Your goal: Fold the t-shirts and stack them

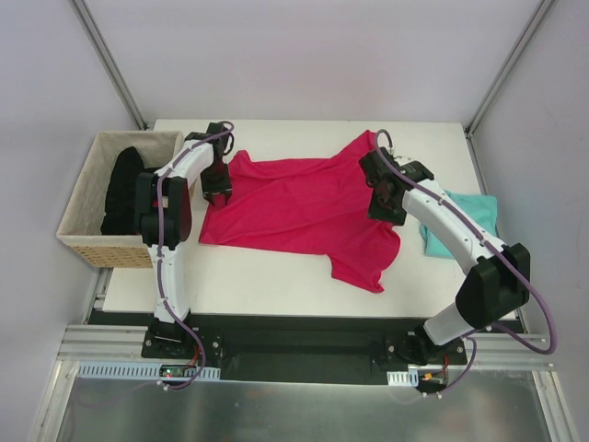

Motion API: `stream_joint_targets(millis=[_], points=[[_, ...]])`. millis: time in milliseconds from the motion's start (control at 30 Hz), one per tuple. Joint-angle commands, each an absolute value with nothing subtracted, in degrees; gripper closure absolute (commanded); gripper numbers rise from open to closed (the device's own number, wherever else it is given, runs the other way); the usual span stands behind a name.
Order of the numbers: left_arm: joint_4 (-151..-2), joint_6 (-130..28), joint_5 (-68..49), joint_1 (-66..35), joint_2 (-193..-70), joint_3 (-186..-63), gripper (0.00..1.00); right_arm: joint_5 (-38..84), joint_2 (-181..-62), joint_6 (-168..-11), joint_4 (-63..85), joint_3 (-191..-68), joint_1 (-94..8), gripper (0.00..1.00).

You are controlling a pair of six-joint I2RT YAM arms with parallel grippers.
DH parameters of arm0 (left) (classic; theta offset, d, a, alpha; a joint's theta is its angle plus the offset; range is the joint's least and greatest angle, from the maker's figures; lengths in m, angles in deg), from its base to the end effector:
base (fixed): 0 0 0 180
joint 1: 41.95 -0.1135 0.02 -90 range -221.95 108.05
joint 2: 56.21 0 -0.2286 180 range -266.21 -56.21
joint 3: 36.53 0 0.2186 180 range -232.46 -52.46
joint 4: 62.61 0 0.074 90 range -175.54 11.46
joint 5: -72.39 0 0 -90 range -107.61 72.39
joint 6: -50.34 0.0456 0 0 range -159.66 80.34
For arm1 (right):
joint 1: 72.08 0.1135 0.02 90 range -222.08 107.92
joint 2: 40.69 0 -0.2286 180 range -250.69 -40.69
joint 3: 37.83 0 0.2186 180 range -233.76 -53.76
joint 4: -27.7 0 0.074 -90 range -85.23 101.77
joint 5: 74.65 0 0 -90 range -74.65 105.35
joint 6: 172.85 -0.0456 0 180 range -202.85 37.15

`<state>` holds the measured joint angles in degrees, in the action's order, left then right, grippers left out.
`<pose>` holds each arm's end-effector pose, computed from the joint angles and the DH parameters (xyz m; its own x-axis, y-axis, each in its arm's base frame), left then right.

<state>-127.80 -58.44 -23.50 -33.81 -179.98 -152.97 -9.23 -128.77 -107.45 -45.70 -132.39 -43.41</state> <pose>0.3964 -0.0520 0.1618 -0.9295 -0.1906 -0.3159 -0.1995 0.9799 -0.0040 0.2502 0.1152 0.2604 -0.8560 -0.0366 -0.5157 0.0694 0.9803 -0.1847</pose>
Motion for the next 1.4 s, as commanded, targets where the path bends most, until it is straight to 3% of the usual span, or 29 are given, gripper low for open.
stream_joint_targets(millis=[0,400,533,600,633,1367], points=[[-129.4,-58.2,-22.3,-34.3,-181.1,-153.7,0.63,-9.3,-124.6,-107.5,-46.8,-136.2,-43.8,0.55],[-129.4,-58.2,-21.6,-34.3,-182.3,-154.9,0.63,-9.6,-119.9,-106.8,-45.5,-138.8,-43.8,0.55],[-129.4,-58.2,-21.2,-34.3,-182.8,-155.1,0.79,-9.8,-118.7,-106.5,-45.5,-140.2,-43.8,0.54],[-129.4,-58.4,-21.3,-34.3,-182.9,-155.3,0.99,-9.8,-118.5,-106.5,-45.4,-140.2,-43.9,0.54],[-129.4,-58.5,-21.3,-34.3,-182.8,-155.3,1.0,-9.7,-118.5,-106.6,-45.5,-140.2,-43.8,0.54],[-129.4,-58.9,-23.4,-34.3,-182.5,-158.8,1.0,-6.8,-122.4,-106.3,-45.4,-140.2,-43.8,0.54]])
